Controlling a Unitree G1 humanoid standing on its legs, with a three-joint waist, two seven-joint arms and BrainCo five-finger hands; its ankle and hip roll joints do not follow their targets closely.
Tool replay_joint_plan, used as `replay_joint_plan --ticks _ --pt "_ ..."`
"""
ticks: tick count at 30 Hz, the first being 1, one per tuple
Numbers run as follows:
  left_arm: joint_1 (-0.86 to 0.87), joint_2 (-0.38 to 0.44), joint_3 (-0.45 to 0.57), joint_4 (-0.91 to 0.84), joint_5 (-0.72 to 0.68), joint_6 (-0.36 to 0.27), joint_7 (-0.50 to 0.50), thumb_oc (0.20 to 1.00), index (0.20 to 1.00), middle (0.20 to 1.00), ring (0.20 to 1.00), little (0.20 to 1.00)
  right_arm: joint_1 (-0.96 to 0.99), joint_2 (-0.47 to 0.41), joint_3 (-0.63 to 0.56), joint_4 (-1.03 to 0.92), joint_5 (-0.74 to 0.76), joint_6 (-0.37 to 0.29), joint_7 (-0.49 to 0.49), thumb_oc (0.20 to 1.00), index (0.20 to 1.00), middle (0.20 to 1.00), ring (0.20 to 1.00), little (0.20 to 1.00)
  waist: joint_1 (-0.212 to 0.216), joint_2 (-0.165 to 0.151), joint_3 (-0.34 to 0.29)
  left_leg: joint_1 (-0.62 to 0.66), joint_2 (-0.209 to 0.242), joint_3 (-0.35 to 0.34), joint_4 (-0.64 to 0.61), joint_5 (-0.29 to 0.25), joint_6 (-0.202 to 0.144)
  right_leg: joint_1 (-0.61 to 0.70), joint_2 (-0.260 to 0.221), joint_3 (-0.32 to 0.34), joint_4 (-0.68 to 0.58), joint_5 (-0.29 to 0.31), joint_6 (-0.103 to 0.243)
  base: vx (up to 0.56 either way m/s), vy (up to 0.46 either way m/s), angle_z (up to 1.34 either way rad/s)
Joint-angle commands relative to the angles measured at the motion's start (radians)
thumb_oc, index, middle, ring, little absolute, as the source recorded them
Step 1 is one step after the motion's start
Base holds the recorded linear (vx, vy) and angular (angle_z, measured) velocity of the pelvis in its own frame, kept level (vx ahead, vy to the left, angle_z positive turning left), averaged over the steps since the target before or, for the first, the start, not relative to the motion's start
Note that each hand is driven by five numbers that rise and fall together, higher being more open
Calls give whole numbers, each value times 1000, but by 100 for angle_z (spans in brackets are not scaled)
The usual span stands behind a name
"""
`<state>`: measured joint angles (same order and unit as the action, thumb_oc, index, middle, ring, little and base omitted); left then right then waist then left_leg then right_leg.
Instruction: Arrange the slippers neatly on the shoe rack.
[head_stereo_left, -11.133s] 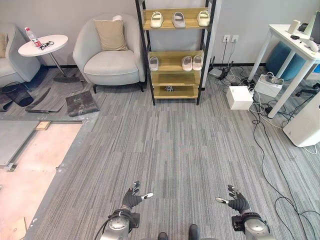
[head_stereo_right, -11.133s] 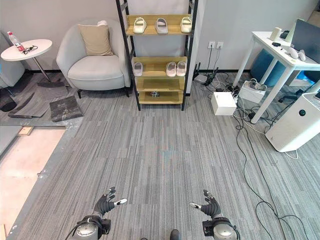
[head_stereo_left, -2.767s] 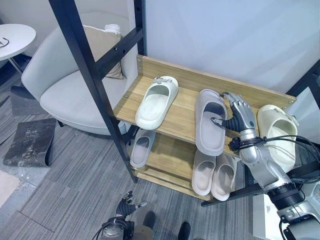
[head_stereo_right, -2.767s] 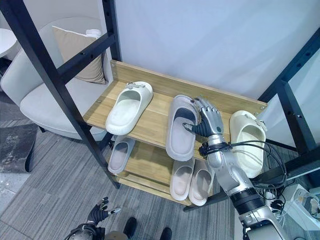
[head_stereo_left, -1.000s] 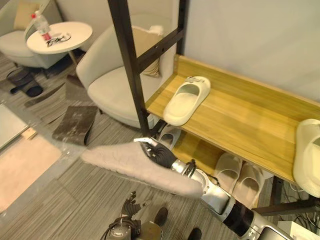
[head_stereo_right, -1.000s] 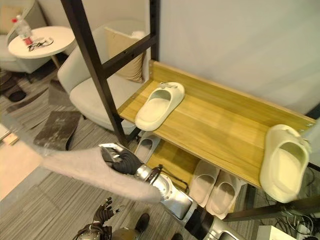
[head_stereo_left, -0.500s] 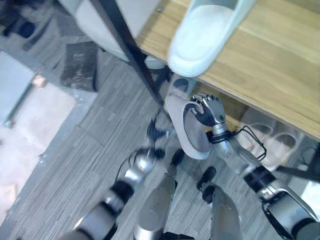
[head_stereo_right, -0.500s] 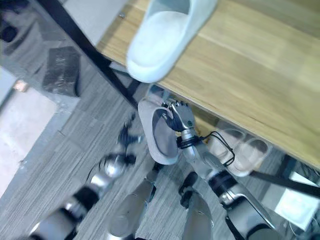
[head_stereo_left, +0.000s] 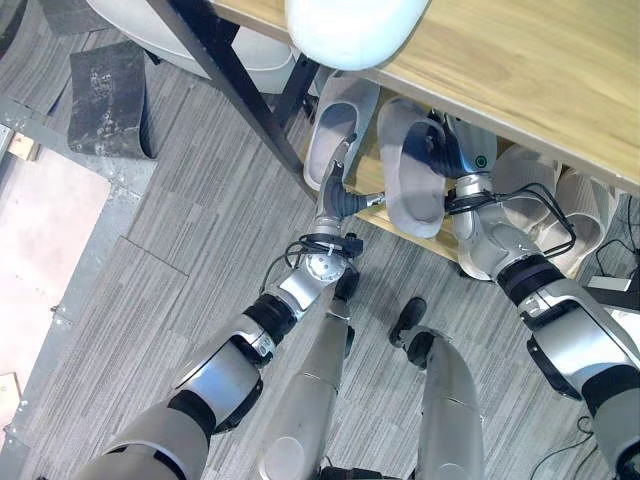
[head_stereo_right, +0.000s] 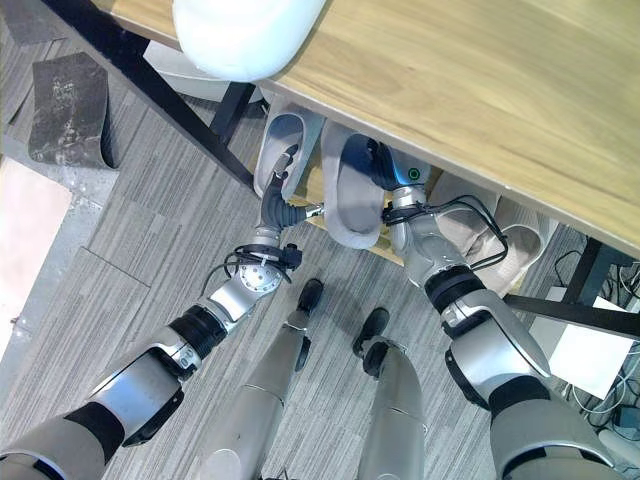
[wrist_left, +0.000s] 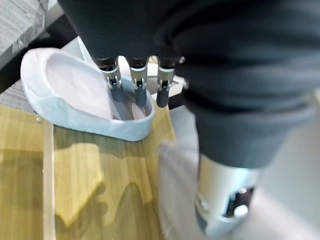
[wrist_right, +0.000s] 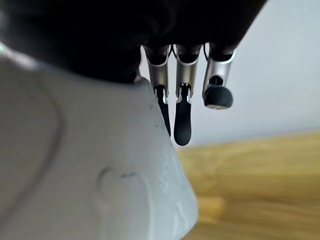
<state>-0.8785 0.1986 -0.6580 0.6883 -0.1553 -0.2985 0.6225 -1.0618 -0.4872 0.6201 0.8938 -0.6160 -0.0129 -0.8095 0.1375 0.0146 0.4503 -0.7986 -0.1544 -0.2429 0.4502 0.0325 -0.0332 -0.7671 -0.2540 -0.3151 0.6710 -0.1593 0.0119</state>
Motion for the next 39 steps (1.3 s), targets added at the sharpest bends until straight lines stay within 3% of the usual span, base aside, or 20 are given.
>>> replay_joint_plan --ticks 1,11,12,13,14,15,16,17,21,24,29,39 --pt "-39 -53 21 69 -49 -84 -11 1000 1000 1000 1000 1000 -31 2 36 77 31 6 -38 200 200 200 200 200 16 -14 -75 -18 4 16 54 -96 26 18 -19 55 -64 47 90 -13 34 -2" --pt "-149 -33 15 98 -97 -83 -40 1000 1000 1000 1000 1000 -153 33 73 316 124 14 14 200 200 200 200 200 20 -10 -67 -47 -10 14 58 -83 22 -16 -33 55 -33 31 82 9 0 4" --pt "248 49 52 -2 -420 -84 -291 1000 1000 1000 1000 1000 -167 -11 83 300 132 19 22 200 200 200 200 200 60 6 -62 -50 -19 12 61 -89 23 -8 -38 48 -33 27 84 -54 -24 0" --pt "441 145 -10 -275 -341 -113 -311 1000 1000 1000 1000 1000 -138 -42 58 278 115 34 16 200 200 200 200 200 81 22 -55 -50 -25 6 56 -85 24 -6 -40 46 -30 24 82 -46 -43 -13" --pt "415 161 -26 -366 -298 -129 -297 1000 1000 1000 1000 1000 -157 -57 25 320 109 46 45 200 200 200 200 200 90 25 -45 -51 -28 0 57 -87 23 -8 -44 44 -24 21 82 -37 -41 -8" --pt "569 231 -53 -542 -328 -112 -369 1000 1000 1000 1000 1000 -180 -106 41 342 121 44 48 200 200 200 200 200 119 36 -38 -54 -36 -8 57 -87 22 -5 -50 35 -24 16 84 -17 -40 13" --pt "570 232 -53 -544 -328 -111 -369 1000 1000 1000 1000 1000 -180 -105 41 342 121 44 48 200 200 200 200 200 118 36 -39 -54 -36 -8 57 -87 22 -5 -50 35 -24 16 84 6 -54 35" --pt "532 289 -54 -649 -291 -97 -381 1000 1000 1000 1000 1000 -177 -158 29 379 135 37 33 200 200 200 200 200 137 41 -30 -52 -41 -14 50 -85 18 -10 -57 32 -15 7 85 29 -27 37" --pt "436 263 -9 -592 -238 -74 -358 1000 1000 1000 1000 1000 -173 -145 38 361 158 21 43 200 200 200 200 200 129 31 -24 -54 -38 -6 48 -85 23 -16 -55 35 -24 7 85 29 5 31" --pt "459 250 10 -576 -243 -65 -355 1000 1000 1000 1000 1000 -166 -134 38 351 162 25 48 200 200 200 200 200 127 33 -19 -51 -38 -4 45 -85 26 -13 -54 36 -28 5 83 27 15 -14" --pt "553 235 20 -382 -252 -50 -381 1000 1000 1000 1000 1000 -189 -106 35 375 168 21 74 200 200 200 200 200 132 37 -11 -34 -35 -4 26 -82 30 4 -52 38 -45 9 82 22 23 -1" --pt "506 169 46 -251 -284 -47 -336 1000 1000 1000 1000 1000 -244 -63 37 379 177 42 82 200 200 200 200 200 122 33 19 -26 -40 -2 23 -74 30 12 -51 44 -45 14 81 -5 9 3"
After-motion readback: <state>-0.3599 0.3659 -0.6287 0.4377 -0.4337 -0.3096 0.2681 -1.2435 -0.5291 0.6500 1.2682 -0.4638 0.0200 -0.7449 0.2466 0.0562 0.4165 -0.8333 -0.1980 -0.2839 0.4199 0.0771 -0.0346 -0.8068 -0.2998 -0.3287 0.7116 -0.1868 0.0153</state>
